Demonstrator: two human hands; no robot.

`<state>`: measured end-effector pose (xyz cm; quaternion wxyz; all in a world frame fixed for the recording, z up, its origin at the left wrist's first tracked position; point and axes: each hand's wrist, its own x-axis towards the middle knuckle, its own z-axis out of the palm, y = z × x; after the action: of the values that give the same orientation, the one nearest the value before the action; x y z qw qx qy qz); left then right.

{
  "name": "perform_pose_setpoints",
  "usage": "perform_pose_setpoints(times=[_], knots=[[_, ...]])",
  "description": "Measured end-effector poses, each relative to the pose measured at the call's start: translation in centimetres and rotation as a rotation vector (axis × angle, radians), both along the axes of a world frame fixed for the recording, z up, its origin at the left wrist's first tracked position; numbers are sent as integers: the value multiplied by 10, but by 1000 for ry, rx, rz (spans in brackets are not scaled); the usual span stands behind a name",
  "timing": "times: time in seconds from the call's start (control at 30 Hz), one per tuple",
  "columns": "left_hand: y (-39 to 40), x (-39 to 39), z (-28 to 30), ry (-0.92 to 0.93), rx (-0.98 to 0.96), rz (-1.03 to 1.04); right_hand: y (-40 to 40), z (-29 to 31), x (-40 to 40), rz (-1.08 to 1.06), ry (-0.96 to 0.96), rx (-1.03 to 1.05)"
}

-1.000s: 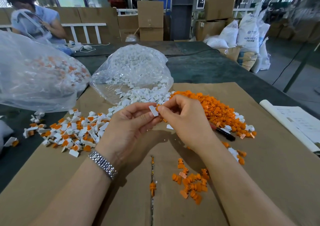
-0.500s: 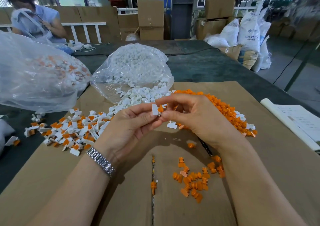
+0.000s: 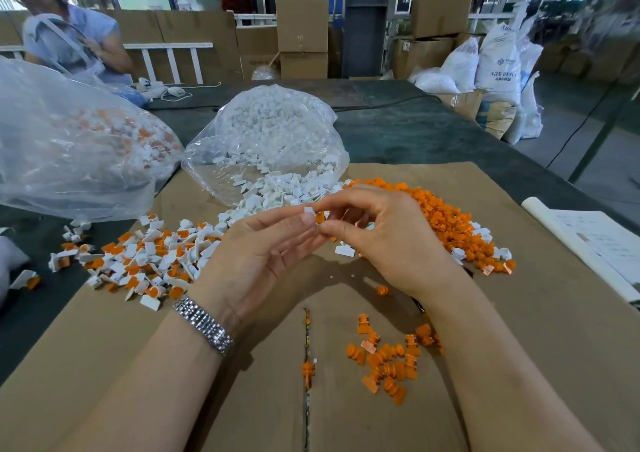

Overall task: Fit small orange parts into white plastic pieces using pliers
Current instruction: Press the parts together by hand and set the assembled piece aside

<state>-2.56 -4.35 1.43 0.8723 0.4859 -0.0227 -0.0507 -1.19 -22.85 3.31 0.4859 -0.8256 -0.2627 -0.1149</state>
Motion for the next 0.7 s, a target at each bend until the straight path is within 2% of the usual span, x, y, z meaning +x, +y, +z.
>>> perform_pose_setpoints(times=[0.2, 0.3, 0.37, 0.43, 0.5, 0.57, 0.7], knots=[[0, 1, -1, -4, 91, 74, 4, -2, -1, -8, -27, -72], [0, 0, -1, 6, 93, 105, 1, 0, 0, 38, 52, -66], [1, 0, -1, 21, 87, 120, -7, -1, 5, -71, 88, -110], [2, 0, -1, 45, 93, 132, -18, -4, 12, -345, 107, -320], [3, 2, -2, 69, 100, 159, -25, -8, 15, -540, 271, -591], [6, 4, -3, 68, 156, 185, -27, -11, 16, -593, 413, -764], [11, 7, -6, 58, 222, 196, -27, -15, 17, -609, 387, -859]])
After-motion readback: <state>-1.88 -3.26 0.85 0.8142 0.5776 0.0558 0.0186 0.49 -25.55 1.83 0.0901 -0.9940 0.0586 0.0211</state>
